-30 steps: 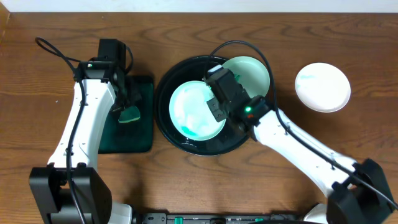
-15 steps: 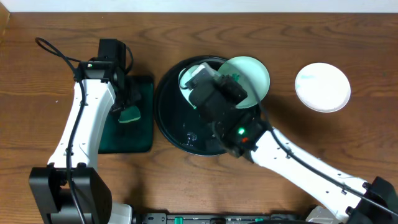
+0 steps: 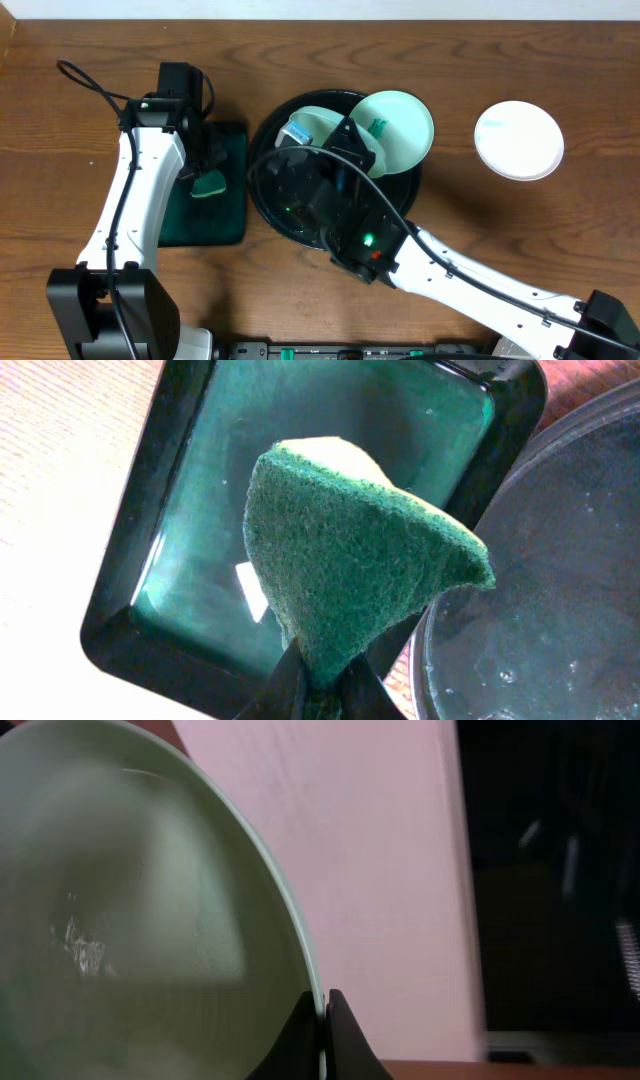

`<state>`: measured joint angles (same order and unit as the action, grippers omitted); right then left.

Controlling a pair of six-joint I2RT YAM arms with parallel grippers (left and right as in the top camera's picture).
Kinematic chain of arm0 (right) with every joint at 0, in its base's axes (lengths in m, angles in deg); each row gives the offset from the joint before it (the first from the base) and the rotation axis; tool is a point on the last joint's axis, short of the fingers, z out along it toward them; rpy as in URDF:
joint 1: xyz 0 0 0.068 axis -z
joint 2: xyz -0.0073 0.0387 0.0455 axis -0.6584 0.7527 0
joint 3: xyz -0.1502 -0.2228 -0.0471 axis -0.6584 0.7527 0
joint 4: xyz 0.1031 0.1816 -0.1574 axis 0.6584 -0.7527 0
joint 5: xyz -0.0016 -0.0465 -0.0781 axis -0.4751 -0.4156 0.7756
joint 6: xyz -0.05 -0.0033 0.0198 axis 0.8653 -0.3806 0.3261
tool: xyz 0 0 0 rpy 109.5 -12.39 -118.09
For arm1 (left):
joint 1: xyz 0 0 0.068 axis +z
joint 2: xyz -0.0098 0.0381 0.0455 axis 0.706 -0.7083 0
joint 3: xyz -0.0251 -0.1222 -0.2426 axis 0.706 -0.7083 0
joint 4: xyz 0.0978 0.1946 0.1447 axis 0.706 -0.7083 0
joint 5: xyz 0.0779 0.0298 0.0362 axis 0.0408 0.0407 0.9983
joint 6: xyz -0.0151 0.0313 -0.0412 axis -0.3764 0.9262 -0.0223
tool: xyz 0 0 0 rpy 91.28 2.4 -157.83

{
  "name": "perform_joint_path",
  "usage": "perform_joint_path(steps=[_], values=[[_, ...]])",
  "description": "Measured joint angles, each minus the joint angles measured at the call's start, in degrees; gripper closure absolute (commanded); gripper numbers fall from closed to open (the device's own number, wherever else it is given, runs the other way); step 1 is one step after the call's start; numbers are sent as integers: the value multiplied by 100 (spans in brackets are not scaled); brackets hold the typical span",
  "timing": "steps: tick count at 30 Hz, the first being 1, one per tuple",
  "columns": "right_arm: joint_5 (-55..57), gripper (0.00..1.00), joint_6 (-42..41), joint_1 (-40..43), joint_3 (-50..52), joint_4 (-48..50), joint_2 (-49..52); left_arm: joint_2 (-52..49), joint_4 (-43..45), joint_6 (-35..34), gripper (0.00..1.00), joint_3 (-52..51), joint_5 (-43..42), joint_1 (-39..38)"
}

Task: Clean dirty plates on tray and stack at the side
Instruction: 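Lift the green plate upright with the right gripper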

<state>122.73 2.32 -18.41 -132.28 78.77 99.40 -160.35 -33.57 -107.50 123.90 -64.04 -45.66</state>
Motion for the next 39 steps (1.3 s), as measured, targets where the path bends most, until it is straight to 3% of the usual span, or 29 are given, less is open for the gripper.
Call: perform_joint_path(steps=[10, 39], values=[[678, 99, 778, -173, 0, 415, 0, 0, 0, 0, 93, 0, 0, 0], [1690, 99, 1029, -424, -7, 1897, 140, 0, -85, 0, 93, 0, 0, 0]])
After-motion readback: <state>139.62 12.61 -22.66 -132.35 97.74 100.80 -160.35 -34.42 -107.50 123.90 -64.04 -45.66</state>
